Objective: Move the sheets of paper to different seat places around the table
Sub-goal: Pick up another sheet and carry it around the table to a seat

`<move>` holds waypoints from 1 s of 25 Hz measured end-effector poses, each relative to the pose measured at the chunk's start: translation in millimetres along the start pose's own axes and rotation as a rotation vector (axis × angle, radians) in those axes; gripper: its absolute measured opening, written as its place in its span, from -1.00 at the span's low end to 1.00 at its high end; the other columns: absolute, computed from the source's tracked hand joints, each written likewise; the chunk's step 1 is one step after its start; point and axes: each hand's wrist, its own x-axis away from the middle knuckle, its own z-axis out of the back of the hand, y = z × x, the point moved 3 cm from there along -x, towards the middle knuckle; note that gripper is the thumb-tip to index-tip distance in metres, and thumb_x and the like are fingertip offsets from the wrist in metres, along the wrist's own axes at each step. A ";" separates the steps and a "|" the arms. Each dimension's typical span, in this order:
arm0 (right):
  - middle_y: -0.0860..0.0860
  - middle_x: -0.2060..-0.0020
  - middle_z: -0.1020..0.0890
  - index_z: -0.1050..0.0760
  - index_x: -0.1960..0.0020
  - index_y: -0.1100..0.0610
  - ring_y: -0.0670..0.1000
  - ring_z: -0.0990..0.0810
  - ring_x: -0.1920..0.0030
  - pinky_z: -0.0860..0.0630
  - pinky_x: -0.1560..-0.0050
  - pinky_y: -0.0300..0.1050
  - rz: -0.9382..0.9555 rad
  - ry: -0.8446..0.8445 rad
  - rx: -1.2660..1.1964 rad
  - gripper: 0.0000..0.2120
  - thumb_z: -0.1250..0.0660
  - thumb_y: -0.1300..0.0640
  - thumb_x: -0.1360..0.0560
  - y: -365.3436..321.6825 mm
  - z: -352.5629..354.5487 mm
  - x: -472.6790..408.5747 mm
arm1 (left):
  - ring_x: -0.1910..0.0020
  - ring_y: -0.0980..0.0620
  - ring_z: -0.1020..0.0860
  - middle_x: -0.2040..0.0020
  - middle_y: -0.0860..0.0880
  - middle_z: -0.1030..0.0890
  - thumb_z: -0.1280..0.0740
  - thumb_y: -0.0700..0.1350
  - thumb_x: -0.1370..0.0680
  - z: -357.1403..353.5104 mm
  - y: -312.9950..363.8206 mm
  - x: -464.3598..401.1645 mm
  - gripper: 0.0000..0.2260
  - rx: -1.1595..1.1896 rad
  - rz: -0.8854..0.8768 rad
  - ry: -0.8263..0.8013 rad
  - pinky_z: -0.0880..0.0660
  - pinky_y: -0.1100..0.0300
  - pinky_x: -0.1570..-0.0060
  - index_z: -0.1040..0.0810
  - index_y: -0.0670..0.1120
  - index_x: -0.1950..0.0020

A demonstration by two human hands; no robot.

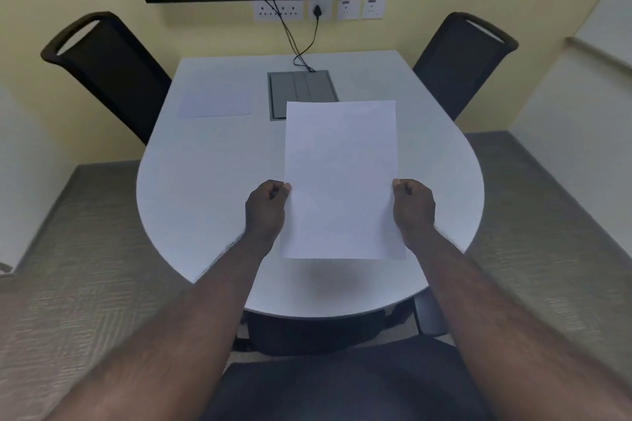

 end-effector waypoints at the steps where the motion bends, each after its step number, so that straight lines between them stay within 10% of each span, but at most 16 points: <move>1: -0.02 0.33 -0.40 -0.42 0.25 0.18 0.06 -0.36 0.25 -0.31 0.06 0.00 -0.002 -0.018 0.010 -0.71 -0.19 0.01 -0.55 3.5 -5.5 -3.4 | 0.17 0.02 -0.50 0.14 -0.06 -0.61 -0.31 0.00 -0.57 -0.3 -5.8 -1.6 -0.81 -0.001 0.013 0.010 -0.43 0.13 0.10 -0.59 -0.10 0.12; 17: -0.06 0.43 -0.36 -0.24 0.39 0.06 0.09 -0.36 0.25 -0.28 0.09 0.00 -0.089 -0.159 0.171 -0.64 -0.17 0.02 -0.56 90.7 -90.4 -45.9 | 0.30 0.07 -0.41 0.28 0.06 -0.49 -0.30 -0.05 -0.59 -25.7 -110.4 -36.5 -0.82 -0.125 0.161 0.102 -0.35 0.21 0.28 -0.57 -0.14 0.12; 25: -0.03 0.21 -0.56 -0.49 0.19 0.06 0.11 -0.49 0.10 -0.40 -0.10 0.06 -0.157 -0.204 0.258 -0.77 -0.20 -0.01 -0.57 133.0 -123.2 -54.3 | 0.31 0.07 -0.41 0.32 0.08 -0.47 -0.29 -0.06 -0.59 -31.9 -162.9 -46.7 -0.83 -0.251 0.244 0.087 -0.34 0.19 0.27 -0.54 -0.10 0.16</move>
